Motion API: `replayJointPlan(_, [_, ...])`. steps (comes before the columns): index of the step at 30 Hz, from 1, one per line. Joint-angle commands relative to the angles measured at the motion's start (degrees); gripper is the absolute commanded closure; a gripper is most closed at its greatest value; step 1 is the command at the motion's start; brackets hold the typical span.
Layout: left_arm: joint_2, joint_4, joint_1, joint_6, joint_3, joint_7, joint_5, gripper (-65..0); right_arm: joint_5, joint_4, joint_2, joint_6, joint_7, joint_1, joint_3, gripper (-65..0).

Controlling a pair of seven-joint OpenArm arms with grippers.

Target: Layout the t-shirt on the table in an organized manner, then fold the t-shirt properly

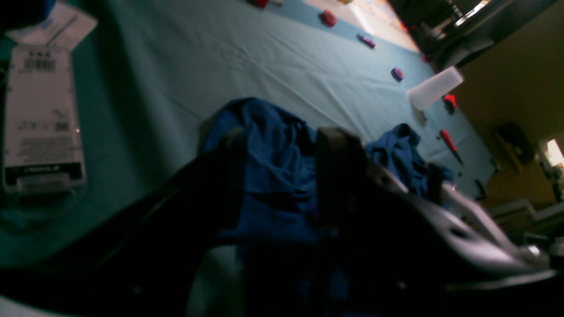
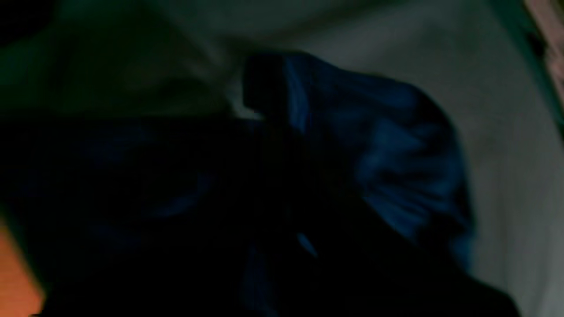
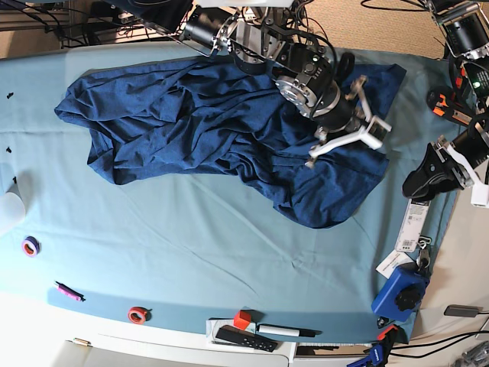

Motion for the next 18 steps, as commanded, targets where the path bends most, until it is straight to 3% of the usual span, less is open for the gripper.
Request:
replayJointPlan(1, [-1.2,0.9,-0.8,-0.3,-0.4,-1.3,-1.4,-24.4,0.7,1.2,-1.2,0.5,2.9,0.8,0.1,0.0])
replayJointPlan(9, [-1.2,0.9,-0.8,-0.3,-0.4,-1.2,-1.3,-24.4,1.0,1.2,-1.2,2.7,3.6,0.8,0.1,0.0])
replayJointPlan(13, [-1.2,0.9,-0.8,-0.3,-0.4,-1.3,-0.1,-24.5,1.0,1.2,-1.2,3.3,4.2,0.8,0.1,-28.8])
replayJointPlan(15, [-1.2,0.9,-0.8,-0.3,-0.4,-1.3,-0.1,-24.5,-0.6,2.2,-1.2,2.2,3.2,0.8,0.1,-30.3])
replayJointPlan(18, [-1.2,0.9,-0.8,-0.3,-0.4,-1.2,-0.1,-24.5,-9.3,7.5,-1.1,-0.7,1.6,0.8,0.1,-30.3])
